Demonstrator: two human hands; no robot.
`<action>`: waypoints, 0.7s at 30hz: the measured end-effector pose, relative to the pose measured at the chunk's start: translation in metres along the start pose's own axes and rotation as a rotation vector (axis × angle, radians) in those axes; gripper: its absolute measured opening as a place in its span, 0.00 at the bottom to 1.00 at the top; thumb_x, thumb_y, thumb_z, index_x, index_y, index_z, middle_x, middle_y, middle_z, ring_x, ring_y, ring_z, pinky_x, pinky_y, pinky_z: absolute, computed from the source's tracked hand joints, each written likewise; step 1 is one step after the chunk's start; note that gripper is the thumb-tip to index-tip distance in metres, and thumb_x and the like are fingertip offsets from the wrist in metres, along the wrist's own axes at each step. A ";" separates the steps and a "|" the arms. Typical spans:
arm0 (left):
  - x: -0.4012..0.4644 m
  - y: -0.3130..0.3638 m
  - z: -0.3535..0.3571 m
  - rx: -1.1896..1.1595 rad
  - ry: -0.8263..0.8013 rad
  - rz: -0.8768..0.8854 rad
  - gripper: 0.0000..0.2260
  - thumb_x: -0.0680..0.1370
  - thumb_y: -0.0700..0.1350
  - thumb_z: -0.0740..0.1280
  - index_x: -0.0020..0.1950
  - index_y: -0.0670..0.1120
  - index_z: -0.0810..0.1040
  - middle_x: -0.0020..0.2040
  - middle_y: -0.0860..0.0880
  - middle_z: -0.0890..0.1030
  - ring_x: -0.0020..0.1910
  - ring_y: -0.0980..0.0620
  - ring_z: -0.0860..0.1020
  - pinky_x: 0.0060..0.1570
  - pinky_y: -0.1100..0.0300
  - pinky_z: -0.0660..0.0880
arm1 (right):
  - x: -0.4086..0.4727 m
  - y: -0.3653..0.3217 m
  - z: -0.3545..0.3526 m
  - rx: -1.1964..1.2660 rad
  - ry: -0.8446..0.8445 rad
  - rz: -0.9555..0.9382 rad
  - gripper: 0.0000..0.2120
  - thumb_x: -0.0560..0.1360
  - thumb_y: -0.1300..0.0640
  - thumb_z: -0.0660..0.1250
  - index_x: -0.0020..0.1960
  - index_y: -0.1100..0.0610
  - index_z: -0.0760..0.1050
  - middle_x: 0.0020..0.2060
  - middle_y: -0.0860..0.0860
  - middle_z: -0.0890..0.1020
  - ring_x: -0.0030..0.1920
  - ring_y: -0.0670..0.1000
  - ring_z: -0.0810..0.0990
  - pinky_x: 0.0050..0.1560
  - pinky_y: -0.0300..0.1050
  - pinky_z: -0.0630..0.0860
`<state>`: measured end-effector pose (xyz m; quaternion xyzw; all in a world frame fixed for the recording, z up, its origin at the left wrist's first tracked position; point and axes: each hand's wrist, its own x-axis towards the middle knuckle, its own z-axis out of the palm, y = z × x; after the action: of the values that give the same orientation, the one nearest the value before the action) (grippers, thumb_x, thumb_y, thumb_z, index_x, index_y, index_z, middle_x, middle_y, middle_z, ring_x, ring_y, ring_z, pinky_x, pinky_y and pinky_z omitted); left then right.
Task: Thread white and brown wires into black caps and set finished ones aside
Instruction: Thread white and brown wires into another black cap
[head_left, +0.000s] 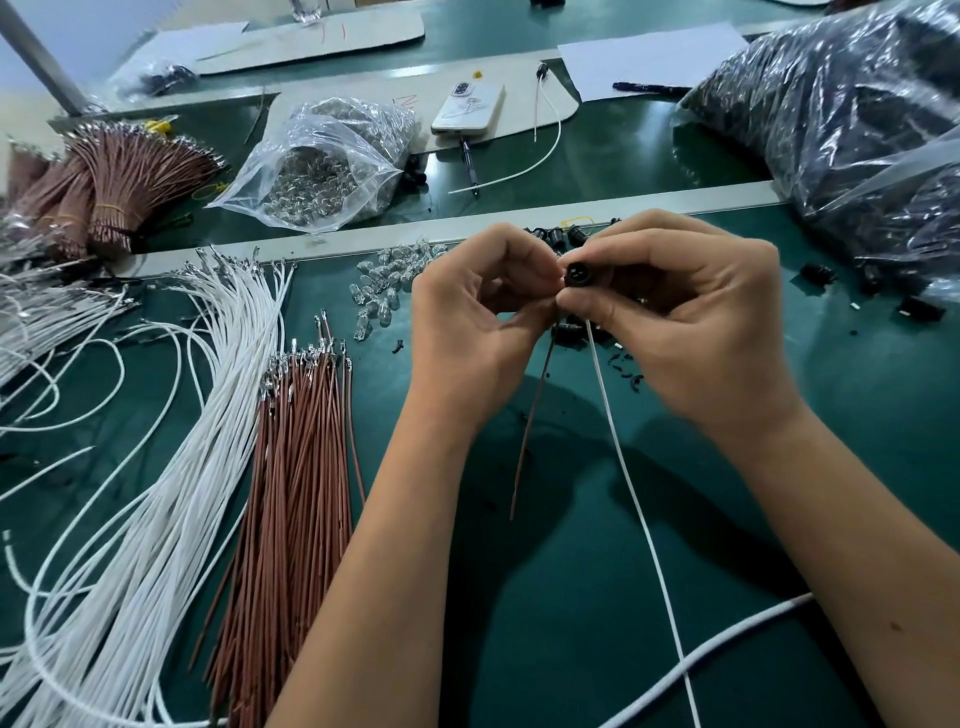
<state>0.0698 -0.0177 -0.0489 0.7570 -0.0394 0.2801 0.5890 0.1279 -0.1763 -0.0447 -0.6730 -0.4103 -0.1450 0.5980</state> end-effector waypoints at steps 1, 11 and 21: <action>0.000 -0.001 0.000 0.000 -0.001 0.003 0.12 0.70 0.26 0.74 0.44 0.41 0.78 0.38 0.46 0.81 0.38 0.52 0.80 0.42 0.57 0.77 | 0.000 0.000 0.000 0.000 0.005 0.001 0.11 0.72 0.64 0.80 0.53 0.63 0.85 0.46 0.56 0.85 0.46 0.50 0.84 0.49 0.42 0.79; 0.000 -0.002 0.001 0.088 0.012 0.054 0.07 0.71 0.30 0.74 0.45 0.40 0.83 0.39 0.48 0.83 0.40 0.51 0.83 0.45 0.51 0.81 | -0.001 0.000 0.001 -0.021 0.017 -0.008 0.10 0.72 0.65 0.80 0.53 0.63 0.85 0.45 0.57 0.85 0.45 0.50 0.84 0.49 0.41 0.79; 0.001 -0.001 -0.001 0.063 0.055 0.119 0.05 0.72 0.31 0.75 0.43 0.40 0.84 0.42 0.44 0.83 0.41 0.46 0.83 0.43 0.49 0.80 | 0.000 -0.001 0.000 -0.020 0.015 -0.036 0.10 0.73 0.63 0.80 0.54 0.63 0.85 0.46 0.57 0.83 0.45 0.52 0.83 0.48 0.42 0.79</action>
<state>0.0705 -0.0161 -0.0487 0.7636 -0.0591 0.3365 0.5480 0.1271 -0.1762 -0.0436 -0.6702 -0.4165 -0.1649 0.5917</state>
